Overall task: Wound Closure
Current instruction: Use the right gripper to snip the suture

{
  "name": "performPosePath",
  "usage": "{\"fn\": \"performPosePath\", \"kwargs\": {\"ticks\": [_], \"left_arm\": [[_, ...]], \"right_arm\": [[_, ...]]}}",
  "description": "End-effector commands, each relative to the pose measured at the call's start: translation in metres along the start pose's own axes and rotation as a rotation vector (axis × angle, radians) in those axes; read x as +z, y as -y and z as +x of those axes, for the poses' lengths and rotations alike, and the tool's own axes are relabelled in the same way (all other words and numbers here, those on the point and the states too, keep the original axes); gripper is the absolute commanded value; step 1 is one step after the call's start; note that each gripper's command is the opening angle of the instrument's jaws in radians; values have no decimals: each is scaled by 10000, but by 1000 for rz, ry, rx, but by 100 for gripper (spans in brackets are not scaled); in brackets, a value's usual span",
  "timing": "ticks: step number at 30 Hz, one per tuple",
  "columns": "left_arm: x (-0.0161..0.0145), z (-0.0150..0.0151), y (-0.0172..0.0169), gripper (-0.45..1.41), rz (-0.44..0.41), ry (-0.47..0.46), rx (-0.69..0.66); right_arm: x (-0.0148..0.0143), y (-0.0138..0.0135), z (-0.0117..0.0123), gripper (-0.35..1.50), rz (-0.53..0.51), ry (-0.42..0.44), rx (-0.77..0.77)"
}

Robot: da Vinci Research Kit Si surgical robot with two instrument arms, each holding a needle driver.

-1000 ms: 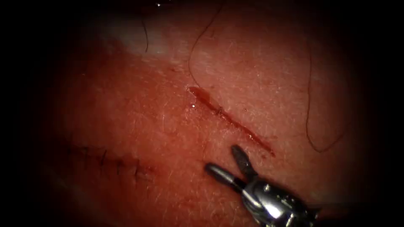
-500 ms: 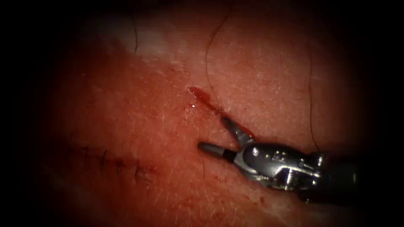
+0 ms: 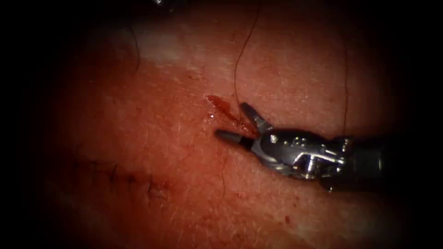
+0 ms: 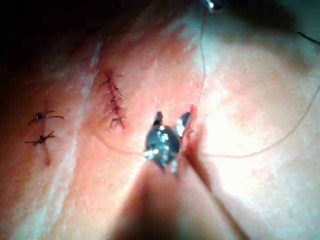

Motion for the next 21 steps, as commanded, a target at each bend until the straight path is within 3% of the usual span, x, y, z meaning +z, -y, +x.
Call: {"fn": "performPosePath", "kwargs": {"ticks": [1, 21], "left_arm": [[6, -5, 0, -45, -4, 4, 1], [3, -5, -27, -45, -11, 11, -4]], "right_arm": [[6, 7, -5, 116, 2, 0, 16], [20, -11, -7, 116, -19, 23, 14]]}}
